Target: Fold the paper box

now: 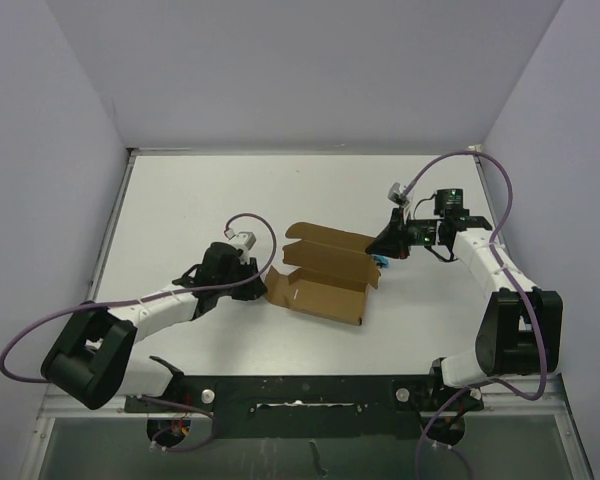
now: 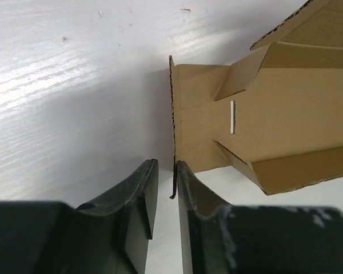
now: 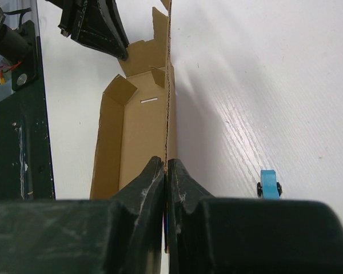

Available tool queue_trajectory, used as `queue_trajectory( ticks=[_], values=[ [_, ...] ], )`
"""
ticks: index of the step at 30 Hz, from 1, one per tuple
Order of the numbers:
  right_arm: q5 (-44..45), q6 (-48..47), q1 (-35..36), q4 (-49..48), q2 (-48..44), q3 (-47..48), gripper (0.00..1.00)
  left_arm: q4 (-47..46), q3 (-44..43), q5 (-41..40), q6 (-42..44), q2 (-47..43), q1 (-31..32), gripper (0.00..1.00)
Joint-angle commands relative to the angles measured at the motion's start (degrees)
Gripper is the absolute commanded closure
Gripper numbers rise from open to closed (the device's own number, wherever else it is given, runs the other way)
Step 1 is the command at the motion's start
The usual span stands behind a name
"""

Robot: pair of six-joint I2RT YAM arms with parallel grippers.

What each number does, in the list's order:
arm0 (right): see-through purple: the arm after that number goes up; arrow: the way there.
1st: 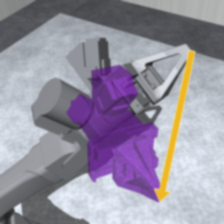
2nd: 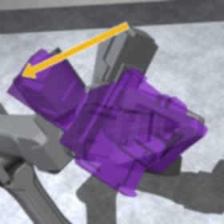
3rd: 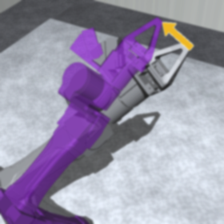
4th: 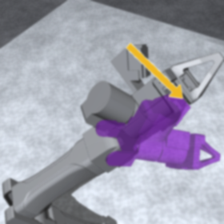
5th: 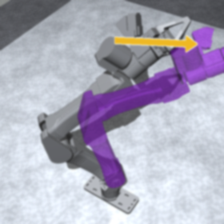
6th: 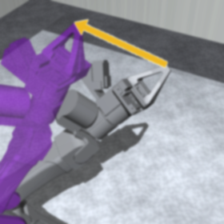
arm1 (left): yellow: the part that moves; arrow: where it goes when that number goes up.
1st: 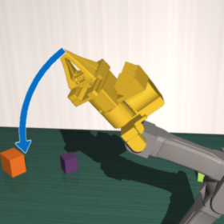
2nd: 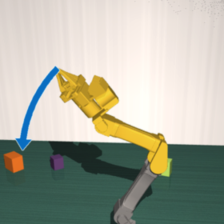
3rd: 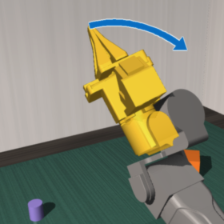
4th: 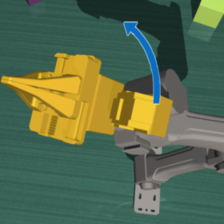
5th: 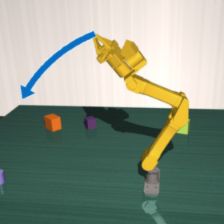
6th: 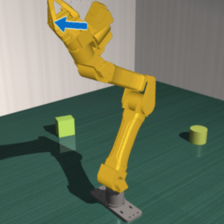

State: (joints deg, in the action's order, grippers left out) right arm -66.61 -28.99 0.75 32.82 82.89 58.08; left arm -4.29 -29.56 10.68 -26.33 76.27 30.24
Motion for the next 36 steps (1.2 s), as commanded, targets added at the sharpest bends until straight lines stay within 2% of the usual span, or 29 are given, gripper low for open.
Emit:
queue_trajectory(
  ticks=[1,4,5,10,19,30,36],
  values=[
    [-1.68,0.34,-0.32,-1.53,-2.4,-0.08,1.0,-4.7,-2.26,0.8,-0.99,1.07,0.17,0.86],
    [-1.77,0.28,-0.31,-1.53,-2.37,-0.06,1.0,-5.21,-2.02,1.61,-1.09,0.42,0.15,0.99],
    [-1.81,0.34,-0.31,-1.54,-2.32,-0.07,1.0,-5.7,-1.74,1.99,-1.03,-0.04,0.17,1.0],
    [-1.78,1.06,-0.31,-2.09,-2.44,-0.38,1.0,-8.74,0.61,2.51,1.11,-4.7,1.44,1.0],
    [-0.74,5.09,-0.35,-6.15,-3.48,-1.9,1.0,-9.58,2.05,-1.5,4.92,-10.41,6.93,1.0],
    [1.81,16.11,-2.22,-17.51,-7.06,-6.8,1.0,-8.3,1.33,-6.88,3.69,-9.91,8.44,1.0],
    [3.33,18.94,-2.16,-19.4,-5.9,-7.55,1.0,-11.4,2.01,-7.44,3.05,-9.25,8.68,1.0]
  ],
)
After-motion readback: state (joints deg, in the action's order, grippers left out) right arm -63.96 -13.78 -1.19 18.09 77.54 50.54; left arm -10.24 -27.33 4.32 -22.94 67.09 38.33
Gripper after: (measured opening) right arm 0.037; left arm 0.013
